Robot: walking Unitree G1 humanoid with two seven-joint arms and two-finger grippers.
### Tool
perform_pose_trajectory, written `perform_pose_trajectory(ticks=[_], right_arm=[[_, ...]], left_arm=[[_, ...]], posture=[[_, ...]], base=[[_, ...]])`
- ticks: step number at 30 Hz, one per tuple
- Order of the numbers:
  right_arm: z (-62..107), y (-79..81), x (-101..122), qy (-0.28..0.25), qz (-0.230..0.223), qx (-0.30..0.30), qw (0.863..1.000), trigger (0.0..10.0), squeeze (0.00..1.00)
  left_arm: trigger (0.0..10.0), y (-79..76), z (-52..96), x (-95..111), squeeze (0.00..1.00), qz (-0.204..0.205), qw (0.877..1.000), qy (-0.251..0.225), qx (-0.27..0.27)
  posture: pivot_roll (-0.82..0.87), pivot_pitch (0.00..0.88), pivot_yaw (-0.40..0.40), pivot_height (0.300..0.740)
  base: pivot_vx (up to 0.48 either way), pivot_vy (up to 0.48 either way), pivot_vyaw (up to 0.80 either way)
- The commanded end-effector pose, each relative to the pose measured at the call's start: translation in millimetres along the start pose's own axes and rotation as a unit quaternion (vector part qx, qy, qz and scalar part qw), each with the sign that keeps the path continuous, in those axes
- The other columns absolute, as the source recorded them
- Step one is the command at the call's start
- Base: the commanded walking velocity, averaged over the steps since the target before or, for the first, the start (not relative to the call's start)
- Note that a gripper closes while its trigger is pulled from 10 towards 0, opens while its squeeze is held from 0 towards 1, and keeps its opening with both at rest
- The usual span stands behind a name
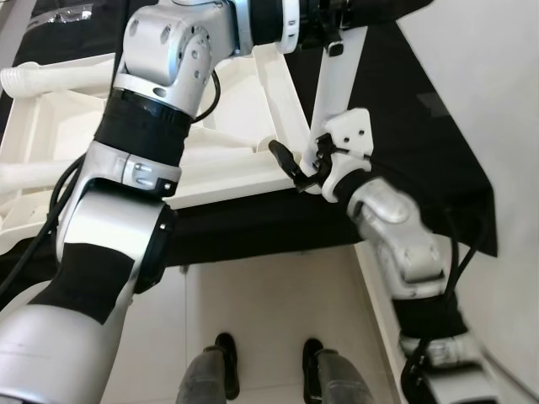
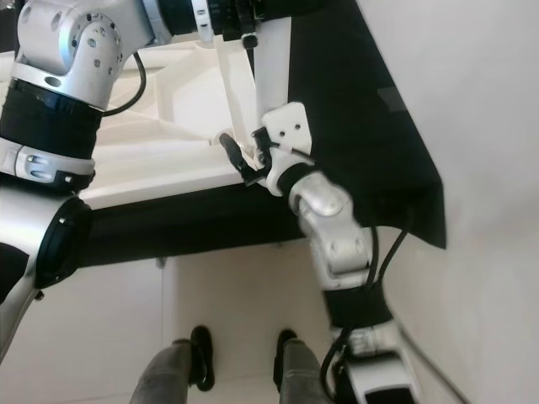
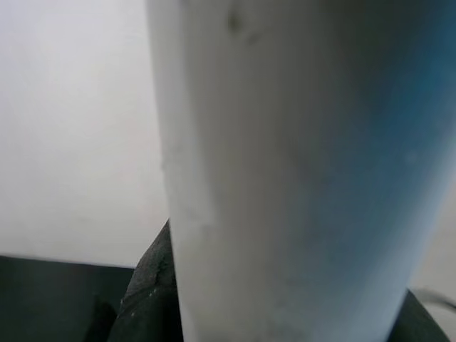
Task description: Building children table
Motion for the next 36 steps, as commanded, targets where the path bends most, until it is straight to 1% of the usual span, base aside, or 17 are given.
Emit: perform_pose_trajectory(ticks=[1,2,4,7,9,11,12,13,15,22,25,26,27,28,30,33,36], right_arm=[[-8.3,19.7,15,-0.028,0.008,0.074,0.997,10.0,0.82],[-7.4,24.4,19,-0.029,0.02,0.115,0.993,10.0,0.0],[-6.7,29.3,23,-0.027,0.03,0.161,0.986,10.0,0.0],[-6.7,31.2,25,-0.027,0.027,0.183,0.982,10.0,0.0],[-10.3,35.0,34,-0.028,0.031,0.243,0.969,10.0,0.0],[-10.3,35.0,34,-0.028,0.031,0.243,0.969,10.0,0.0],[-11.3,37.2,36,-0.025,0.034,0.269,0.962,10.0,0.0],[-11.3,37.2,36,-0.025,0.034,0.269,0.962,10.0,0.0],[-16.6,38.3,35,-0.002,0.059,0.317,0.946,10.0,0.0],[-20.3,36.6,38,-0.007,0.057,0.323,0.945,10.0,0.0],[-18.9,51.5,31,-0.009,0.036,0.363,0.931,10.0,0.0],[-18.9,51.5,31,-0.009,0.036,0.363,0.931,10.0,0.0],[-19.0,61.5,28,-0.017,0.022,0.389,0.921,10.0,0.0],[-19.0,61.5,28,-0.017,0.022,0.389,0.921,10.0,0.0],[-18.6,67.2,28,-0.025,0.011,0.402,0.915,10.0,0.0],[-17.5,75.2,26,-0.033,-0.005,0.415,0.909,10.0,0.0],[-16.3,78.3,24,-0.038,-0.01,0.419,0.907,10.0,0.0]], left_arm=[[0.0,-21.5,-18.3,2,0.0,0.004,0.998,-0.01,-0.061],[0.0,-23.1,-21.0,2,0.0,0.004,0.998,-0.011,-0.066],[0.0,-25.0,-24.8,3,0.0,0.005,0.997,-0.013,-0.072],[0.0,-25.9,-26.5,3,0.0,0.005,0.997,-0.015,-0.075],[0.0,-30.0,-29.1,3,0.0,0.011,0.996,-0.021,-0.088],[0.0,-30.0,-29.1,3,0.0,0.011,0.996,-0.021,-0.088],[0.0,-31.4,-30.4,1,0.0,0.013,0.995,-0.022,-0.091],[0.0,-31.4,-30.4,1,0.0,0.013,0.995,-0.022,-0.091],[0.0,-31.9,-34.0,-15,0.0,0.019,0.996,-0.021,-0.085],[0.0,-31.6,-34.6,-14,0.0,0.027,0.995,-0.043,-0.087],[0.0,-49.0,-24.5,6,0.0,0.083,0.971,-0.113,-0.192],[0.0,-49.0,-24.5,6,0.0,0.083,0.971,-0.113,-0.192],[0.0,-59.5,-18.1,13,0.0,0.125,0.947,-0.147,-0.257],[0.0,-59.5,-18.1,13,0.0,0.125,0.947,-0.147,-0.257],[0.0,-66.0,-15.5,15,0.0,0.152,0.929,-0.162,-0.294],[0.0,-70.6,-13.2,19,0.0,0.162,0.915,-0.186,-0.32],[0.0,-70.5,-13.8,24,0.0,0.168,0.909,-0.204,-0.323]], posture=[[0.05,0.297,0.049,0.74],[0.05,0.297,0.053,0.74],[0.05,0.298,0.053,0.74],[0.05,0.299,0.054,0.74],[0.05,0.302,0.055,0.74],[0.05,0.302,0.055,0.74],[0.06,0.304,0.056,0.74],[0.06,0.304,0.056,0.74],[0.06,0.303,0.045,0.74],[0.05,0.294,0.034,0.74],[0.04,0.274,0.03,0.74],[0.04,0.274,0.03,0.74],[0.03,0.252,0.026,0.74],[0.03,0.252,0.026,0.74],[0.03,0.251,0.026,0.74],[0.02,0.231,0.02,0.74],[0.02,0.225,0.016,0.74]], base=[[0.0,0.0,0.0],[0.0,0.0,0.0],[0.0,0.0,0.0],[0.0,0.0,0.0],[0.0,0.0,0.0],[0.0,0.0,0.0],[0.0,0.0,0.0],[0.0,0.0,0.0],[0.0,0.0,0.0],[0.0,0.0,0.0],[0.0,0.0,0.0],[0.0,0.0,0.0],[0.0,0.0,0.0],[0.0,0.0,0.0],[0.0,0.0,0.0],[0.0,0.0,0.0],[0.0,0.0,0.0]])
Point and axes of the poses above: a point about 5 cm out from each wrist's last joint towards the gripper, its own z axis pointing back from the gripper into the wrist, its own x axis along the axis of the wrist's last joint, y = z × x, the point moved 5 cm from there along -z, pointing out of the wrist towards the gripper, and after that the axes turned 8 degrees about -z, right-handed, at the moved point
